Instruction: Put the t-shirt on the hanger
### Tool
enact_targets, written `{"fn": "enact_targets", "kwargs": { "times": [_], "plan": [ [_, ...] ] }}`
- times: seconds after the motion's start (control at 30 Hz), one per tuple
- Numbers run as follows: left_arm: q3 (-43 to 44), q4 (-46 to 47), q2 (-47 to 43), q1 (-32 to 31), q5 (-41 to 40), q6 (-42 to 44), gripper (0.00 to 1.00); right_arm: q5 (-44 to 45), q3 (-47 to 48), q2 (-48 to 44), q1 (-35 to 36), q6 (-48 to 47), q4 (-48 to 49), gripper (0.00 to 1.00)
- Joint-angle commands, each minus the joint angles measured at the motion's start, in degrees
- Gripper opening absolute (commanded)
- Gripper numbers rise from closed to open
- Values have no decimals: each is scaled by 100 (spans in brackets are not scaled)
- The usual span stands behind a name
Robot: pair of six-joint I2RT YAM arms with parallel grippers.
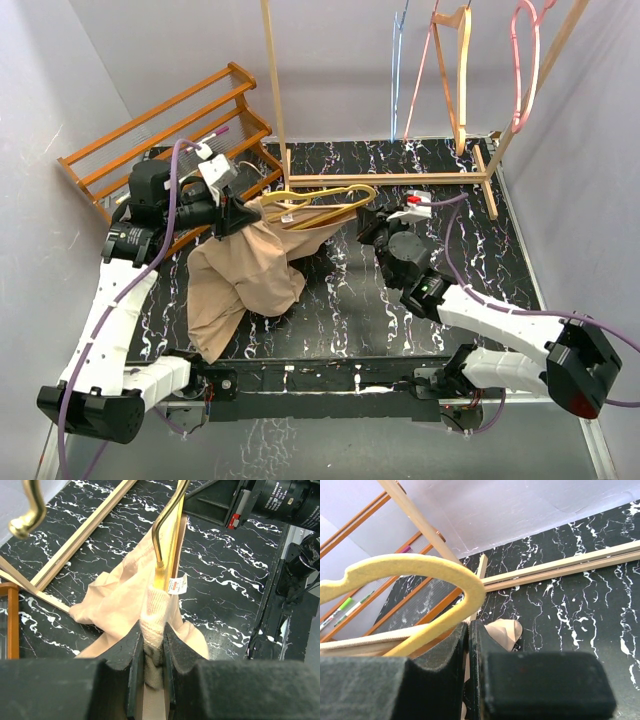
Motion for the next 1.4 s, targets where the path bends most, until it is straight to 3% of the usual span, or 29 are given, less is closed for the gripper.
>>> {"fn": "enact_targets", "kwargs": {
  "times": [0.0, 0.23, 0.43, 0.57, 0.6, 0.7, 0.8, 1.1, 1.37],
  "plan": [
    [22, 90, -297, 60, -63, 232, 0, 666, -24, -294, -264, -232, -110, 8],
    [-69, -466, -435, 65, -141, 941, 0, 574, -67, -567, -665, -298, -252, 8],
    [-161, -480, -533, 60, -197, 1012, 0, 360, -7, -614, -827, -364, -286, 8],
    [-207, -205, -493, 60, -217, 856, 0, -268, 137, -416, -849, -198, -590, 8],
    [-192, -125, -468, 60, -251, 804, 0, -463, 149, -369, -851, 6, -740, 11],
    [-89, 64, -340, 60, -313, 667, 0, -1304, 29, -310, -985, 812, -909, 32],
    [-46, 125, -280, 60, -305, 629, 0, -1828, -14, -295, -1028, 1534, -1015, 42],
    [-14, 216, -241, 65, -237, 565, 0, -3388, -9, 310, -1327, 3067, -749, 49],
    [-13, 100, -257, 64, -221, 642, 0, -4117, 76, 920, -1326, 3375, -249, 52]
  ]
}}
